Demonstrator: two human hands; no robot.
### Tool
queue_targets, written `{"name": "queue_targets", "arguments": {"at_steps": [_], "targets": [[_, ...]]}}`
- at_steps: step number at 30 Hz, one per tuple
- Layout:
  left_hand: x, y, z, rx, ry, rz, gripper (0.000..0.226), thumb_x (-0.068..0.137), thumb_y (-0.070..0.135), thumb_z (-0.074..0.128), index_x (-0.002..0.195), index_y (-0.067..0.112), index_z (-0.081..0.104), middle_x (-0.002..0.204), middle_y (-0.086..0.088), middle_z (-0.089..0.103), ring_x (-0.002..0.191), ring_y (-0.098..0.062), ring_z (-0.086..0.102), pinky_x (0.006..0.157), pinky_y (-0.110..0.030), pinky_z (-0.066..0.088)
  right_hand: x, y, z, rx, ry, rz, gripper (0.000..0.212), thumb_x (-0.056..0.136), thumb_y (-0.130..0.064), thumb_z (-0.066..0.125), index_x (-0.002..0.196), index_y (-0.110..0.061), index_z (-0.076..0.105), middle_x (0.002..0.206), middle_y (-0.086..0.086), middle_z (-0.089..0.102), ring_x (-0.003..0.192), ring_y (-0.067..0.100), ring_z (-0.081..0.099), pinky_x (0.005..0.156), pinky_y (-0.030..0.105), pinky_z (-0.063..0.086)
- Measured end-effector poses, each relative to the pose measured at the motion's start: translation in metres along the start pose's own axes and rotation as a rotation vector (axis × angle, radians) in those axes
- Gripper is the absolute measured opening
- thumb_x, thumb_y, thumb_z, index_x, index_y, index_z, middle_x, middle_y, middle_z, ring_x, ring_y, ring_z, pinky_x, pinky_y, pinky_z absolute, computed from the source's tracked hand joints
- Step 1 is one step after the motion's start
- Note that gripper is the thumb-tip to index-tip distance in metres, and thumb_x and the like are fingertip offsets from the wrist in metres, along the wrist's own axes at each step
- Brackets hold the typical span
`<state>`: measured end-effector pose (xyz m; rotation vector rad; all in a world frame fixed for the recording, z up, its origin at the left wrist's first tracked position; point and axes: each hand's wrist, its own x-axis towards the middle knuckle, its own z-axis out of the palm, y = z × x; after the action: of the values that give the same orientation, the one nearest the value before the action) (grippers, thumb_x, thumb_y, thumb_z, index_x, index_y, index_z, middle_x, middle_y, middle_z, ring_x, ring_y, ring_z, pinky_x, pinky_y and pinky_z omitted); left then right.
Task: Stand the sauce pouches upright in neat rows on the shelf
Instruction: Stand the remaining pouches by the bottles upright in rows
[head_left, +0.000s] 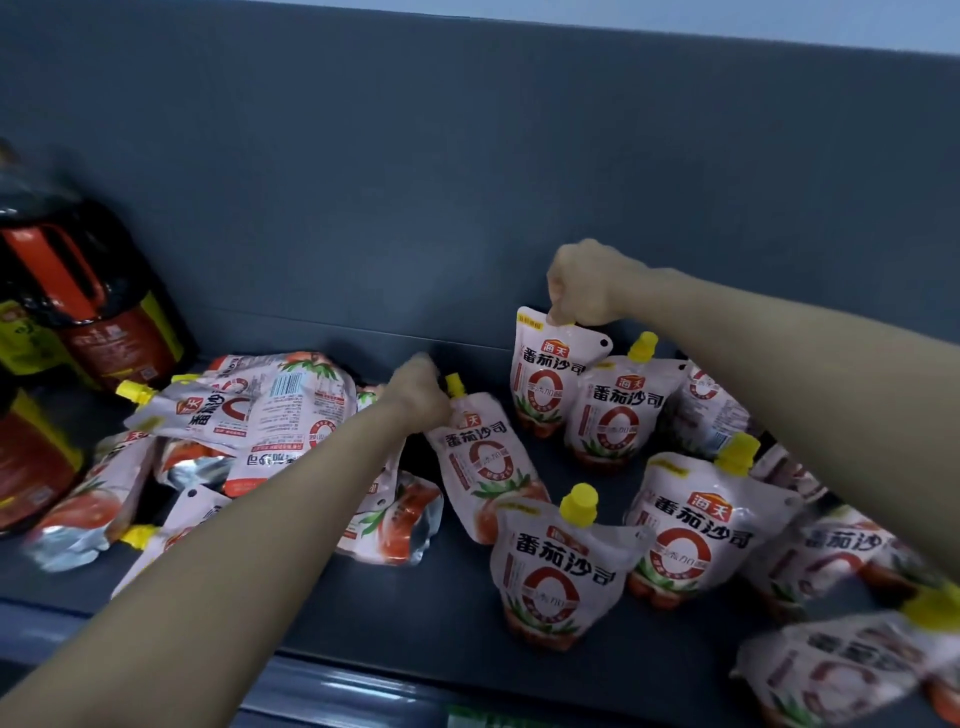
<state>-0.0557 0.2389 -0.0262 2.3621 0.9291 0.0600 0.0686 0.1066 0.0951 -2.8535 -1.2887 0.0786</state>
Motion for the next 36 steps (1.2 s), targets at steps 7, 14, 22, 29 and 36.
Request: {"name": "queue_targets", "arguments": {"at_steps": [7, 14, 22, 29, 36], "targets": [[-0.012, 0.025, -0.035, -0.324, 0.115, 0.07, 0.021, 0.078, 0.011, 0.073, 0.098, 0.005, 0.073, 0.101, -0.013, 0.071, 0.095, -0.026, 0.067, 0.084, -0.029, 0.053, -0.004, -0.005, -0.006, -0.013, -0.029, 0.055, 0.029, 0.083, -0.023, 0.071, 0.103, -0.002, 0.069, 0.103, 0.015, 0.068, 0.096, 0.034, 0.065, 0.077, 0.035, 0.052], [-0.013, 0.026, -0.049, -0.449, 0.296, 0.106, 0.03, 0.076, 0.01, 0.076, 0.055, 0.022, 0.057, 0.067, -0.001, 0.061, 0.069, -0.018, 0.057, 0.074, -0.03, 0.053, -0.014, -0.008, -0.023, 0.01, 0.056, 0.081, 0.027, 0.088, -0.006, 0.055, 0.112, -0.001, 0.066, 0.116, 0.018, 0.064, 0.103, 0.037, 0.064, 0.089, 0.042, 0.056], [-0.008, 0.017, -0.058, -0.523, 0.178, 0.125, 0.017, 0.084, 0.005, 0.067, 0.07, 0.015, 0.064, 0.085, -0.008, 0.066, 0.082, -0.021, 0.063, 0.088, -0.037, 0.056, -0.034, -0.03, -0.03, 0.087, 0.134, 0.036, 0.026, 0.088, -0.006, 0.054, 0.109, -0.008, 0.068, 0.116, 0.016, 0.064, 0.101, 0.037, 0.063, 0.088, 0.042, 0.055], [-0.022, -0.007, -0.081, -0.461, 0.209, 0.155, 0.02, 0.086, -0.004, 0.056, 0.104, 0.001, 0.064, 0.098, -0.015, 0.065, 0.086, -0.018, 0.056, 0.09, -0.03, 0.05, -0.04, -0.07, -0.03, 0.102, 0.1, -0.054, 0.02, 0.087, -0.006, 0.057, 0.101, -0.008, 0.07, 0.108, 0.013, 0.068, 0.097, 0.033, 0.065, 0.085, 0.038, 0.056], [-0.051, -0.072, -0.118, -0.298, 0.285, 0.121, 0.013, 0.082, 0.001, 0.063, 0.093, 0.006, 0.068, 0.087, -0.009, 0.062, 0.08, -0.02, 0.055, 0.082, -0.03, 0.049, -0.036, -0.139, -0.021, 0.079, -0.024, -0.227, 0.013, 0.087, -0.013, 0.064, 0.095, -0.006, 0.071, 0.105, 0.014, 0.071, 0.098, 0.033, 0.065, 0.089, 0.042, 0.055]]}}
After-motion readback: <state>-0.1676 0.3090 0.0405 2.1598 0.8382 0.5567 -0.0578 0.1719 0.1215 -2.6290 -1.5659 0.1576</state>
